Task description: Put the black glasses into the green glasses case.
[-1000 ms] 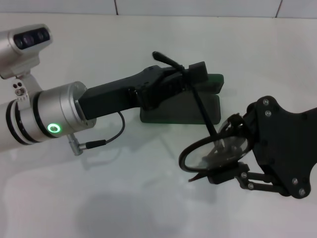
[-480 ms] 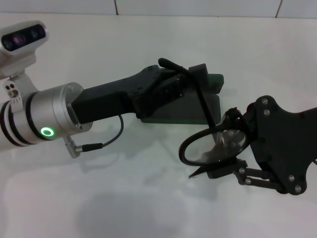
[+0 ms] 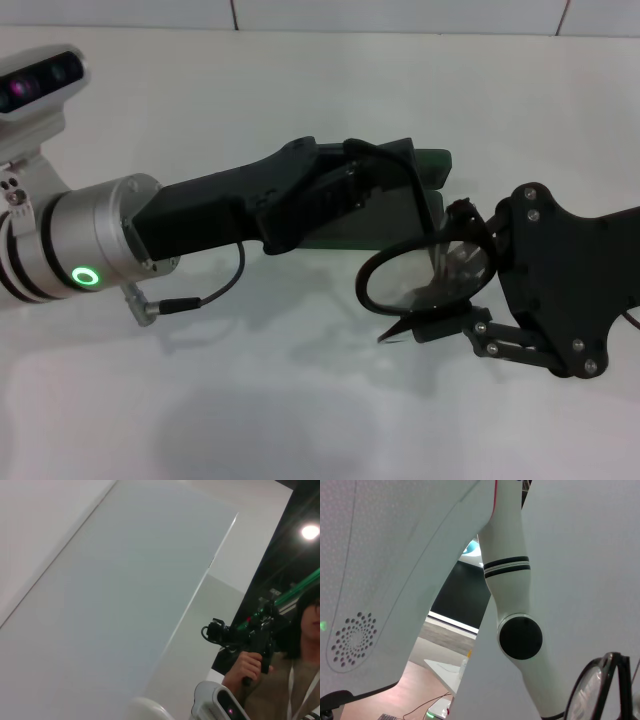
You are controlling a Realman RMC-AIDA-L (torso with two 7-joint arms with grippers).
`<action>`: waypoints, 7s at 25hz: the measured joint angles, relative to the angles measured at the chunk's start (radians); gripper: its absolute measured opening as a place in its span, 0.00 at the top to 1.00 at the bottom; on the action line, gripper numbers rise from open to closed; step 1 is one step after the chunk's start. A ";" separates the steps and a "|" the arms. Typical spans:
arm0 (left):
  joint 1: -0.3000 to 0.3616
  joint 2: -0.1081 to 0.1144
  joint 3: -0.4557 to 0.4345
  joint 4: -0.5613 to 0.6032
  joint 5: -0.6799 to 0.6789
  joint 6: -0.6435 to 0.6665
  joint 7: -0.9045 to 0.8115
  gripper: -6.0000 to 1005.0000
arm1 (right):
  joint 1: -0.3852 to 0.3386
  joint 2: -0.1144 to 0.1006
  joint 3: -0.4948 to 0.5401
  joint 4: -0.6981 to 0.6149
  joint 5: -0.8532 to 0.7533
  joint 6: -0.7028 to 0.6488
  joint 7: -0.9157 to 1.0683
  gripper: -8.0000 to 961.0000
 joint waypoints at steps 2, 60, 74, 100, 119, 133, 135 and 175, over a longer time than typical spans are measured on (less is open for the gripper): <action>0.005 -0.001 -0.005 -0.001 -0.005 -0.010 0.003 0.97 | 0.001 0.000 0.000 0.002 0.000 -0.001 -0.001 0.88; 0.039 0.019 0.030 -0.002 -0.052 -0.041 0.086 0.97 | 0.012 -0.003 -0.004 0.040 -0.010 0.071 0.024 0.89; 0.249 0.045 -0.201 0.001 -0.048 -0.188 0.256 0.97 | 0.263 -0.006 -0.003 -0.212 -0.549 0.201 0.727 0.88; 0.311 0.042 0.018 0.046 0.261 -0.155 0.353 0.97 | 0.723 0.008 -0.338 0.231 -0.921 0.494 0.870 0.87; 0.284 0.026 0.089 0.042 0.271 -0.139 0.399 0.97 | 0.743 0.008 -0.529 0.299 -0.806 0.684 0.786 0.86; 0.278 0.020 0.084 0.043 0.265 -0.142 0.400 0.97 | 0.743 0.008 -0.577 0.301 -0.794 0.724 0.785 0.85; 0.277 0.020 0.084 0.042 0.263 -0.142 0.400 0.97 | 0.743 0.008 -0.577 0.301 -0.793 0.723 0.785 0.85; 0.277 0.020 0.082 0.043 0.261 -0.152 0.408 0.96 | 0.687 0.008 -0.602 0.188 -0.881 0.758 0.900 0.76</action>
